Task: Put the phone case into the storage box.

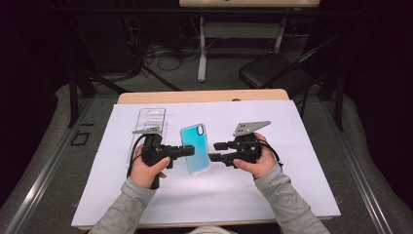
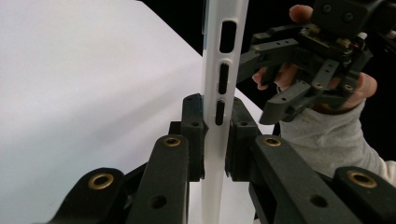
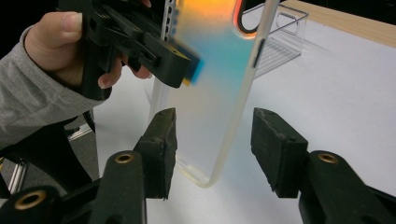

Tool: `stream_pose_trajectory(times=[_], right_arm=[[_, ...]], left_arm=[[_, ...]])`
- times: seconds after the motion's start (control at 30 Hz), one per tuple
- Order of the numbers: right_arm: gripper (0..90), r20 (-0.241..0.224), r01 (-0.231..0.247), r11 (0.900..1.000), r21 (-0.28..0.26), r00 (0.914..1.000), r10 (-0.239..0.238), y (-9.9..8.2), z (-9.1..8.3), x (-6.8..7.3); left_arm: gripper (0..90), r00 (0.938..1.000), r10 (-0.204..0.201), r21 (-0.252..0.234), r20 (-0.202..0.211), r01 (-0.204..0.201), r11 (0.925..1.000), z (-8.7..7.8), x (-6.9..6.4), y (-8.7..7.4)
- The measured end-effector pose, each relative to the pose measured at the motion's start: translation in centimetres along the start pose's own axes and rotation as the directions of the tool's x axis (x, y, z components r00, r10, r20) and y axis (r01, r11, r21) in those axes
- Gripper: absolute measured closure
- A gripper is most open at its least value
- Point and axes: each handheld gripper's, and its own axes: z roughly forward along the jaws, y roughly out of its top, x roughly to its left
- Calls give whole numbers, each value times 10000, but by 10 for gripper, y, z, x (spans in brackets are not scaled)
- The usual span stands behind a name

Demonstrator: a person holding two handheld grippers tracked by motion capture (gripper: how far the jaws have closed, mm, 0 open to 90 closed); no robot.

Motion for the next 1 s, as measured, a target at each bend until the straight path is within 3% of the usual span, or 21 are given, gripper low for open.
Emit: stream_pose_trajectory(times=[0.27,1.0], right_arm=[[542,-201,-18,9999,159,9998,21,-1,-1,-3],[640,-761,-354,9983,460,9963,389,-5,0,-11]], left_arm=[[808,9991,308,338,301,-318,9989,2,-3,1],[808,9961,526,575,712,-568,9967,6,-7,0]])
